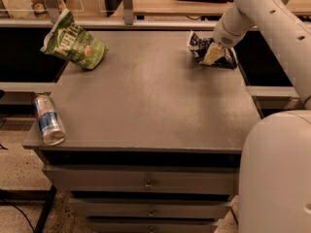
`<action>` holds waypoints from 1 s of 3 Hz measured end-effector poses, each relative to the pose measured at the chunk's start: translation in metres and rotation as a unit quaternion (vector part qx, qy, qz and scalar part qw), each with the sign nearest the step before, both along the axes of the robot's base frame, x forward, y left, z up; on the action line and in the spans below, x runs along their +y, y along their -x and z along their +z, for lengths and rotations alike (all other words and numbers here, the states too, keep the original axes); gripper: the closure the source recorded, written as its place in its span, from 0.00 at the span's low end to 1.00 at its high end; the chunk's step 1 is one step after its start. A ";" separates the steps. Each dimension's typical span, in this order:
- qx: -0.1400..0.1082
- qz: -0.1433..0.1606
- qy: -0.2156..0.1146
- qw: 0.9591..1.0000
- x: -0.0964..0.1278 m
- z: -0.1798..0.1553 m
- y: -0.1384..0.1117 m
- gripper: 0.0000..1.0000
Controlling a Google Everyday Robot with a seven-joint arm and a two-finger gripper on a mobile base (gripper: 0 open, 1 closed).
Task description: Move blue chip bag near green jalapeno chip bag
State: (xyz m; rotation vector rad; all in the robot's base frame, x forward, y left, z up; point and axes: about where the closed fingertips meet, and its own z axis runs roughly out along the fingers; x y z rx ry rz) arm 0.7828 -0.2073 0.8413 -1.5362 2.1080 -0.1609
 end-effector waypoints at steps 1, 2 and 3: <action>0.007 0.027 -0.012 1.000 0.016 0.001 0.005 0.87; 0.007 0.027 -0.012 1.000 0.017 0.002 0.005 1.00; 0.007 0.093 -0.032 0.995 0.067 0.022 0.021 1.00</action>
Offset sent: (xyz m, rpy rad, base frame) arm -0.0320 0.0884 0.0440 0.1140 0.0095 0.2641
